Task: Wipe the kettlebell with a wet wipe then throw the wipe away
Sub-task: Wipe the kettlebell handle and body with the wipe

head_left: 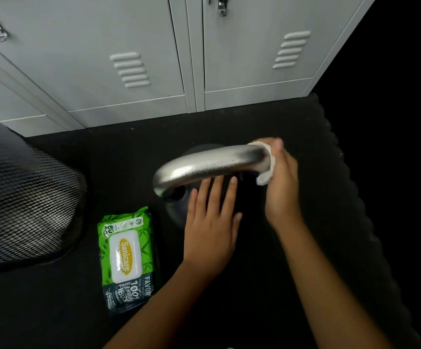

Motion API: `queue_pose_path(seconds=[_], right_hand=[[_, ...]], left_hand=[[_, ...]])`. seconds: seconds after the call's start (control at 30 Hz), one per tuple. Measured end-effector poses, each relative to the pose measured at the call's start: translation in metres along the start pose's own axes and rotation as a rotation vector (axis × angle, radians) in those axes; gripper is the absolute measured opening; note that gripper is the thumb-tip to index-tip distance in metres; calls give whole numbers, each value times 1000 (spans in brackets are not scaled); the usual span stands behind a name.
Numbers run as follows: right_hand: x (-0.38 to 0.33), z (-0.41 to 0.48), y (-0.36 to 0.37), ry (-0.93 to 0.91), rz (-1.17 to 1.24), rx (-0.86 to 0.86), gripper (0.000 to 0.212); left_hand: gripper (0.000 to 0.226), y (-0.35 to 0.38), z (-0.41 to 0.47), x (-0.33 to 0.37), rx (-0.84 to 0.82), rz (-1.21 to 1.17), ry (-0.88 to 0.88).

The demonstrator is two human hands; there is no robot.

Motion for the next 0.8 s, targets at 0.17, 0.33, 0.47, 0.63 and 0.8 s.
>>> queue_pose_path(seconds=[0.17, 0.33, 0.47, 0.63, 0.8], right_hand=[[65, 4, -10, 323, 363, 150, 27], [6, 26, -2, 158, 34, -108, 25], [0, -7, 6, -103, -159, -110, 36], [32, 0, -9, 235, 178, 104, 22], [-31, 14, 13, 11, -373, -129, 28]], left_hand=[[60, -1, 1, 1, 11, 5, -8], [59, -1, 2, 0, 18, 10, -4], [59, 0, 0, 0, 2, 1, -4], [59, 1, 1, 0, 3, 11, -5], [59, 2, 0, -1, 9, 0, 2]])
Point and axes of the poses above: each hand's wrist, its own z-axis towards the middle knuckle, its own y-axis out of the palm, x = y × z, the point moved 9 cm from there along z, towards the middle knuckle, and after that the axes turned 11 degrees about -x, right-handed, at the moved point
